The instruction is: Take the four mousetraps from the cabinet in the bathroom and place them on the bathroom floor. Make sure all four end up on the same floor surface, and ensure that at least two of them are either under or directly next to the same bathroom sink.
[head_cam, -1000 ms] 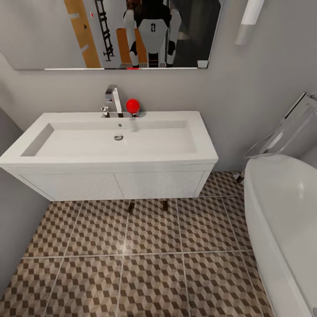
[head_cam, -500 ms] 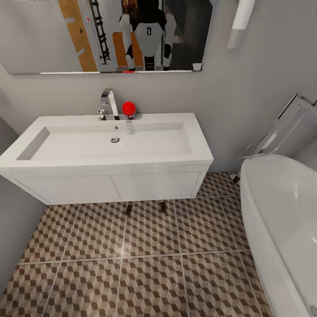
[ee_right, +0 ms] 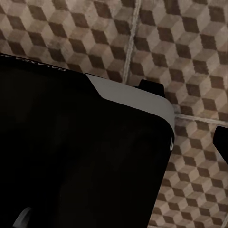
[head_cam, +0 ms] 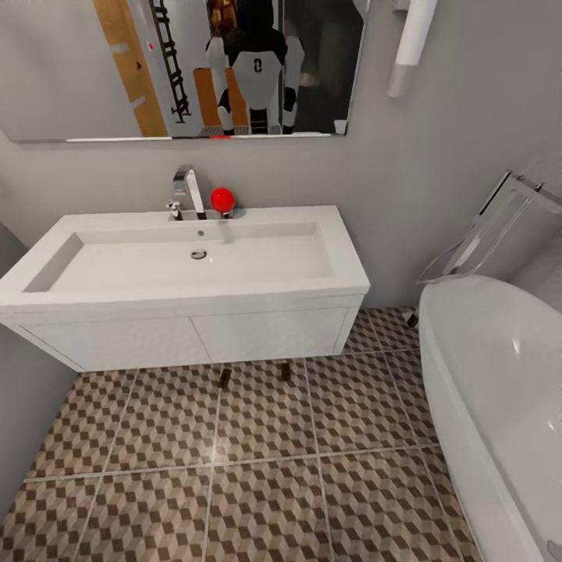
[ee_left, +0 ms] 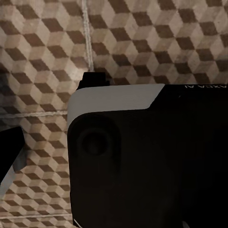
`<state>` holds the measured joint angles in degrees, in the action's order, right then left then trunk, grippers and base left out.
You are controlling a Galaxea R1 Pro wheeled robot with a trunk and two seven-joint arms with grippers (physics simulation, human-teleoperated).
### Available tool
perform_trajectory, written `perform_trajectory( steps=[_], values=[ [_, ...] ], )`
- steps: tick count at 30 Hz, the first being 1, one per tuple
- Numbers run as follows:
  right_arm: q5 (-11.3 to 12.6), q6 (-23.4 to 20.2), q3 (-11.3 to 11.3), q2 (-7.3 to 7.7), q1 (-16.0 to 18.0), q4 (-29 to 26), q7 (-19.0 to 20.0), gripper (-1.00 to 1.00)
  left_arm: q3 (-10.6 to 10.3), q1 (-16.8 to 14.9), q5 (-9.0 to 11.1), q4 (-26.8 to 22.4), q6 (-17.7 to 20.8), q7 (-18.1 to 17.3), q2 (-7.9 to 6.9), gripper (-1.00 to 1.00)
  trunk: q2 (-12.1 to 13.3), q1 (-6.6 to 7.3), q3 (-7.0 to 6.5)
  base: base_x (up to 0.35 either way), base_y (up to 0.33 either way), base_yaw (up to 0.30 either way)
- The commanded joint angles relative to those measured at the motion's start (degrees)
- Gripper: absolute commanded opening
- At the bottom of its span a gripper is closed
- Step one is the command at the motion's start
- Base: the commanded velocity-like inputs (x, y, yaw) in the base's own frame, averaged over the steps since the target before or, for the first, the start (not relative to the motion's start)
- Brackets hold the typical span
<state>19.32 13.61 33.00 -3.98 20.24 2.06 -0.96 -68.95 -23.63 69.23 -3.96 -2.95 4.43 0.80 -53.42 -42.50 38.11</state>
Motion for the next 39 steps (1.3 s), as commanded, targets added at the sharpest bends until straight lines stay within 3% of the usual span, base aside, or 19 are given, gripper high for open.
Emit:
perform_trajectory(
  steps=[1,21,39],
  values=[
    [0.4,0.3,0.5,-0.06,0.1,0.2,-0.1,1.00,-0.5,0.0,0.4,-0.1,-0.1,0.3,-0.01,1.00,0.0,0.00,-0.05,0.000,0.000,-0.063],
    [0.4,0.3,0.5,-0.16,0.1,0.2,-0.1,1.00,-0.5,0.0,0.4,0.0,-0.1,0.3,-0.01,1.00,0.0,0.00,-1.81,0.000,0.000,-0.067],
    [0.4,0.4,0.4,0.14,0.1,0.1,-0.1,1.00,-0.5,0.0,0.4,-0.1,-0.1,0.3,-0.01,1.00,0.0,0.00,-3.31,0.000,0.000,-0.173]
  ],
)
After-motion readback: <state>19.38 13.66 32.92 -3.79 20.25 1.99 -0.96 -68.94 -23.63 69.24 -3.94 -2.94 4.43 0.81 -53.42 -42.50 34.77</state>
